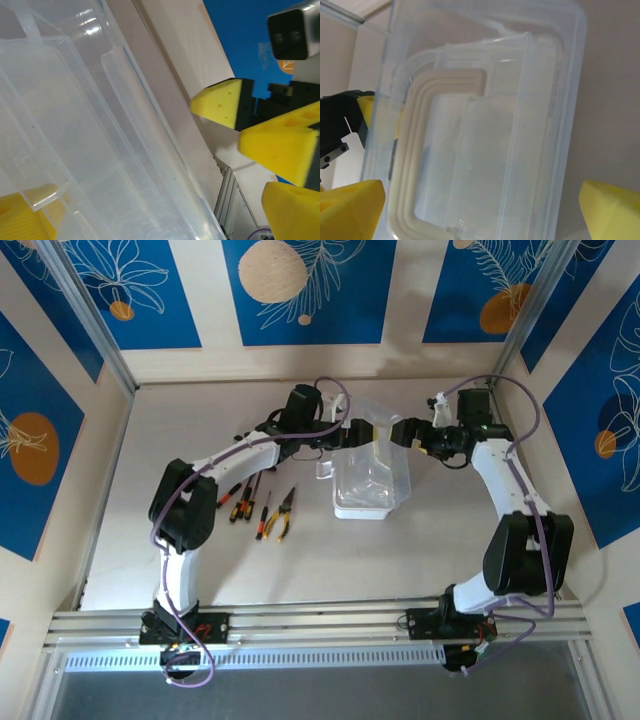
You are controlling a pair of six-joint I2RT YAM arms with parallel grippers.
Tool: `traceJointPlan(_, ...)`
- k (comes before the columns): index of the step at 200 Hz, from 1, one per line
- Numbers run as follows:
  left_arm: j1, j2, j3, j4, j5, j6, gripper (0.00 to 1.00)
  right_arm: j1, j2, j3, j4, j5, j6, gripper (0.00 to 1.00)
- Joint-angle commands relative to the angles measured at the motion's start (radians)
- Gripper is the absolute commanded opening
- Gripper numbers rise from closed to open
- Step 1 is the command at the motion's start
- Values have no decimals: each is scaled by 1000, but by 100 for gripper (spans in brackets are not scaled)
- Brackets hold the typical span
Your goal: Pack the tool kit
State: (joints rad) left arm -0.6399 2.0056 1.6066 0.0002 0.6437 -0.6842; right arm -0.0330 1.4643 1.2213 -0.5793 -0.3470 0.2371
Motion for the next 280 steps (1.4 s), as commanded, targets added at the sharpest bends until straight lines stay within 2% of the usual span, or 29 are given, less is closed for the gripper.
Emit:
traceJointPlan(1,-21,18,61,27,31,-11,100,20,-102,-1,-63,114,-44,99)
traceJointPlan(26,-26,30,89,17,31,-14,100,110,-221,-71,-68,227,-84,99)
traceJointPlan(59,-33,40,123,-5,35,-12,100,290,-351,-165,-69,459,-114,99)
traceJointPlan(93,-37,36,131,-20,30,-5,100,431,-472,-273,-39,651,-117,99)
traceJointPlan(137,-41,35,141,-32,30,-4,100,552,-493,-317,-21,805,-137,99)
traceJointPlan(163,-43,35,149,-42,27,-2,100,623,-471,-312,6,846,-167,99)
traceJointPlan(188,-46,33,155,-54,23,2,100,667,-460,-301,22,828,-189,99)
traceJointPlan(221,-45,34,162,-58,21,6,100,683,-447,-296,27,803,-187,99)
traceJointPlan(280,-49,33,179,-66,28,6,100,693,-354,-299,67,932,-123,99)
